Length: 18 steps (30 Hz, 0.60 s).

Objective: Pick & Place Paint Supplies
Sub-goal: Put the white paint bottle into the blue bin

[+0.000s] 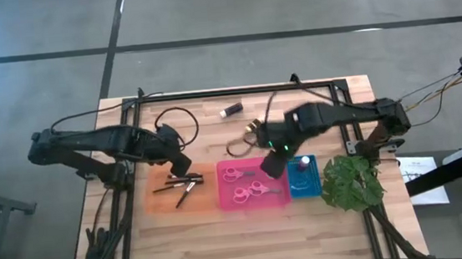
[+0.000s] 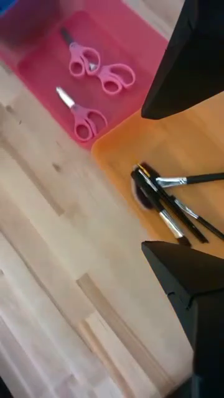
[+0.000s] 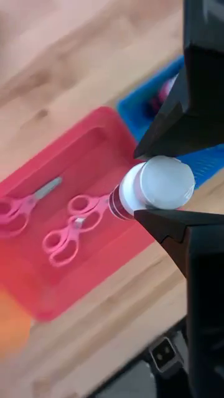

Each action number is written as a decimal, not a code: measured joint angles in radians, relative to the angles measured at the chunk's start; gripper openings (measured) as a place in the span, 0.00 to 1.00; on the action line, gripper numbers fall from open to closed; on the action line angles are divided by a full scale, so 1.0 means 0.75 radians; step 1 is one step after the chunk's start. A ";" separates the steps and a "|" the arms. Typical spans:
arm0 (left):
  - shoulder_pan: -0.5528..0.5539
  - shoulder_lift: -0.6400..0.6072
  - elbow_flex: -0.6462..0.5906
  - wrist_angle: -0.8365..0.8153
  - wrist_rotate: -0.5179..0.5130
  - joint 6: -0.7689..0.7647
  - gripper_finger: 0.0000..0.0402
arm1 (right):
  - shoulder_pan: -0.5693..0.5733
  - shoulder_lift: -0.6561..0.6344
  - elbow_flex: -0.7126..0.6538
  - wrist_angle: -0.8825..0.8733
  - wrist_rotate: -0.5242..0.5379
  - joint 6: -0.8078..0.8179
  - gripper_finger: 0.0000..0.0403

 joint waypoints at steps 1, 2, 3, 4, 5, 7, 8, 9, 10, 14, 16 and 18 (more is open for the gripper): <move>0.000 -0.008 -0.014 0.020 0.000 0.003 0.86 | 0.033 -0.023 -0.051 0.014 0.026 0.069 0.26; 0.000 -0.018 -0.029 0.034 0.000 0.003 0.86 | 0.066 -0.048 -0.099 0.027 0.051 0.140 0.26; 0.000 -0.027 -0.038 0.045 0.000 0.004 0.86 | 0.100 -0.075 -0.145 0.034 0.078 0.216 0.26; 0.000 -0.038 -0.044 0.056 0.000 0.005 0.86 | 0.138 -0.102 -0.191 0.032 0.102 0.288 0.26; 0.000 -0.046 -0.049 0.063 -0.001 0.010 0.86 | 0.173 -0.131 -0.236 0.029 0.123 0.360 0.26; 0.000 -0.054 -0.062 0.078 -0.001 0.023 0.86 | 0.242 -0.182 -0.313 0.034 0.161 0.496 0.26; 0.000 -0.054 -0.064 0.082 0.000 0.028 0.86 | 0.268 -0.207 -0.348 0.034 0.178 0.551 0.26; 0.001 -0.055 -0.066 0.087 0.000 0.036 0.86 | 0.285 -0.227 -0.376 0.033 0.196 0.600 0.26; 0.004 -0.059 -0.070 0.096 0.000 0.040 0.86 | 0.294 -0.250 -0.405 0.035 0.212 0.639 0.26; 0.009 -0.061 -0.086 0.120 0.000 0.047 0.86 | 0.246 -0.299 -0.475 0.089 0.255 0.652 0.26; 0.009 -0.061 -0.087 0.126 0.009 0.047 0.86 | 0.192 -0.299 -0.489 0.097 0.264 0.589 0.26; 0.009 -0.062 -0.087 0.141 0.015 0.044 0.86 | 0.147 -0.297 -0.509 0.086 0.262 0.527 0.26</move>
